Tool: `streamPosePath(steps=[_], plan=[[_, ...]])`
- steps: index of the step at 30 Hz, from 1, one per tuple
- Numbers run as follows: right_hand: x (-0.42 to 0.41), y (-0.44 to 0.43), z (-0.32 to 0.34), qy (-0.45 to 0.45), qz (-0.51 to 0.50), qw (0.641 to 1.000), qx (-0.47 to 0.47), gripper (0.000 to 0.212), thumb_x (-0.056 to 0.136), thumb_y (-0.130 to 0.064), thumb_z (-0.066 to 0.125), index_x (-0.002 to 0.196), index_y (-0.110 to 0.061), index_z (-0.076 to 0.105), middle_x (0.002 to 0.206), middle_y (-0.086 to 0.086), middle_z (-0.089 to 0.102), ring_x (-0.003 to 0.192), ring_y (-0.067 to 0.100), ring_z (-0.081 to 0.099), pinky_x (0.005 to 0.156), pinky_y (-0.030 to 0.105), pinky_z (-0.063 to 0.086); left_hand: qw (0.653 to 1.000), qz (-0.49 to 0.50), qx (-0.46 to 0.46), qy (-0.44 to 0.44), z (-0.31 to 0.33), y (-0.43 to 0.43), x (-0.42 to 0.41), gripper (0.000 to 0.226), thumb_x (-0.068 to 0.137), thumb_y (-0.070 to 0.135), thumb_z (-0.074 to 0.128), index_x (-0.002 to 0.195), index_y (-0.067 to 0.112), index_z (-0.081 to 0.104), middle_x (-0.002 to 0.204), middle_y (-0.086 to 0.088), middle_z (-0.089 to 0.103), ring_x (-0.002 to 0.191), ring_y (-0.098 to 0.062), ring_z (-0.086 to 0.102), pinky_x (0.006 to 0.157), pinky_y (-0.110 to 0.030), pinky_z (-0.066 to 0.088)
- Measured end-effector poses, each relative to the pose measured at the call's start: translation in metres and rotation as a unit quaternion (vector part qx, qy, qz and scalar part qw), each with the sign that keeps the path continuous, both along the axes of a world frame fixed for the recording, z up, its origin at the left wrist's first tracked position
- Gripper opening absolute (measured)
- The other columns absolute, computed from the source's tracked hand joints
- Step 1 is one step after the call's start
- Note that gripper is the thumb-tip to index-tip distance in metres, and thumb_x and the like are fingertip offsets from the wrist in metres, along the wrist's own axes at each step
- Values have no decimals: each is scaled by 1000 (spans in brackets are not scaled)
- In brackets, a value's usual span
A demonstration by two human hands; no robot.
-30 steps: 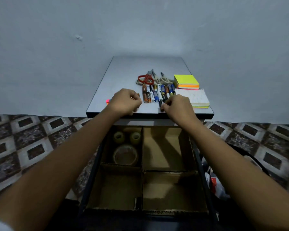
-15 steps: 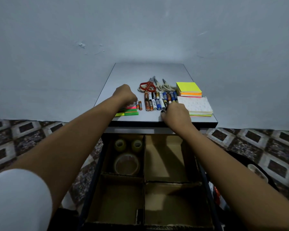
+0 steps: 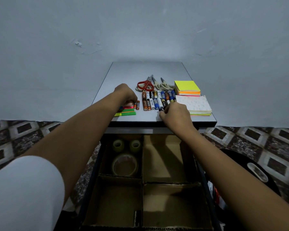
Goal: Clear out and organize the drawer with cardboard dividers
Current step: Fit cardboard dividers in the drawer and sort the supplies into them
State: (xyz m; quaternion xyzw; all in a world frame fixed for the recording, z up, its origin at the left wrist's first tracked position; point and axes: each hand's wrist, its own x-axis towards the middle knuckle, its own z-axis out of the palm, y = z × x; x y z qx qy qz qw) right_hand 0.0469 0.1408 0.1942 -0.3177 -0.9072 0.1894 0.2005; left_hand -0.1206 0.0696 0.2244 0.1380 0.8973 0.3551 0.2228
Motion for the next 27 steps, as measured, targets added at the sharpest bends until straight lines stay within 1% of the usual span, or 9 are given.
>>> streamPosePath(steps=[5, 7, 11, 14, 17, 20, 22, 24, 27], plan=[[4, 1, -1, 12, -8, 1000, -4, 27, 90, -25, 57, 99, -1, 67, 96, 15, 67, 89, 27, 61, 68, 28, 42, 1000, 10, 2, -22, 3, -3, 0, 22, 83, 2, 64, 66, 5, 51, 43, -8, 55, 25, -8, 48, 33, -12, 40], [5, 1, -1, 19, -13, 1000, -13, 28, 90, -25, 57, 100, -1, 67, 97, 15, 67, 90, 28, 61, 70, 29, 44, 999, 11, 13, -28, 5, -6, 0, 23, 83, 1, 63, 63, 4, 52, 40, -8, 55, 25, -8, 47, 32, -11, 38], [7, -2, 1, 32, -5, 998, -46, 26, 89, -24, 58, 96, -1, 68, 94, 12, 68, 88, 25, 62, 70, 29, 45, 999, 2, 36, -28, 15, -12, 1, 26, 86, 4, 60, 62, 5, 50, 59, -7, 55, 36, -7, 46, 42, -12, 37], [11, -5, 4, 56, -1, 991, -124, 20, 88, -23, 60, 85, -5, 67, 85, 7, 64, 84, 19, 59, 69, 27, 44, 997, 5, 71, -33, 23, -21, 4, 26, 86, 7, 61, 62, 6, 52, 42, -3, 55, 28, -3, 40, 36, -11, 34], [19, -10, 7, 79, -6, 963, -259, 19, 87, -24, 62, 85, -6, 66, 80, 5, 62, 79, 17, 59, 66, 30, 49, 993, -1, 99, -58, 30, -34, 17, 27, 88, 14, 60, 63, 8, 55, 33, 4, 51, 24, -1, 36, 32, -7, 30], [33, -18, 5, 84, -6, 914, -398, 14, 88, -24, 63, 87, -9, 62, 78, 6, 62, 67, 16, 58, 51, 23, 44, 987, -11, 124, -99, 27, -54, 39, 28, 88, 19, 62, 63, 11, 56, 34, 7, 50, 25, -1, 36, 31, -8, 30], [43, -24, 1, 82, 6, 878, -471, 13, 89, -22, 62, 85, -9, 61, 73, 5, 61, 61, 13, 56, 50, 23, 44, 984, -18, 131, -122, 18, -70, 56, 25, 86, 20, 65, 63, 12, 58, 38, 7, 52, 29, -1, 40, 32, -8, 33], [51, -32, -7, 71, 15, 858, -509, 13, 90, -20, 61, 80, -12, 61, 67, 2, 60, 58, 10, 56, 50, 22, 45, 979, -24, 147, -142, 5, -86, 73, 18, 85, 17, 66, 68, 12, 61, 42, 7, 56, 33, -1, 44, 35, -9, 34], [66, -45, -23, 58, 26, 847, -527, 16, 89, -20, 62, 75, -13, 61, 61, -1, 60, 51, 5, 56, 46, 18, 46, 978, -49, 139, -150, -18, -114, 98, 11, 84, 14, 66, 74, 11, 64, 48, 6, 59, 37, 1, 47, 36, -11, 34]])
